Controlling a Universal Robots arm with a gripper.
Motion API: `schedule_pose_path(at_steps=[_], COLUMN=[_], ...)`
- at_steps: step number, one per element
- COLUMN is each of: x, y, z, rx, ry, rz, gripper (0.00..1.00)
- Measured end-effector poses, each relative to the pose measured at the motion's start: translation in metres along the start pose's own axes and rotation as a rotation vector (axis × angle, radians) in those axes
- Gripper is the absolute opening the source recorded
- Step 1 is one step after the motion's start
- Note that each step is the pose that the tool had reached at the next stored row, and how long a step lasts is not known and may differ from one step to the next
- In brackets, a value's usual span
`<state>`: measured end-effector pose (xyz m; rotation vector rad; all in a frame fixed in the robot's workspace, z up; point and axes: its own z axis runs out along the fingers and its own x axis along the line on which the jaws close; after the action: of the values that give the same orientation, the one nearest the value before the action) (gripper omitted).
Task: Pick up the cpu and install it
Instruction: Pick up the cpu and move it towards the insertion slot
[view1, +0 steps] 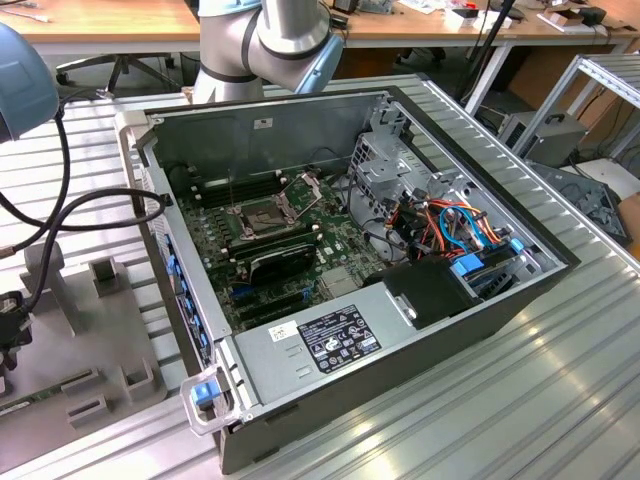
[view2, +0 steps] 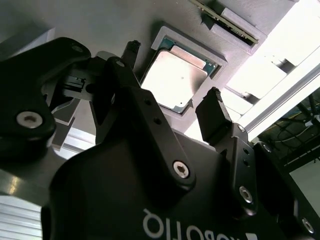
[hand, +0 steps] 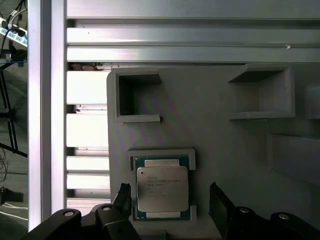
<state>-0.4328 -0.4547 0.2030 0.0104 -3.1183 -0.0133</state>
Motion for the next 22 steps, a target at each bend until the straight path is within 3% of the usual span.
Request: schedule_pose_path(at_steps=[12,22], x=[-0.0002,0.0007], y=[-0.0001,0.0000], z=[0.0069,0.0076], rx=[0.0000,0.0000], ry=[0.0000,-0.0001], rz=[0.000,0.000], gripper=[0.73,0.73])
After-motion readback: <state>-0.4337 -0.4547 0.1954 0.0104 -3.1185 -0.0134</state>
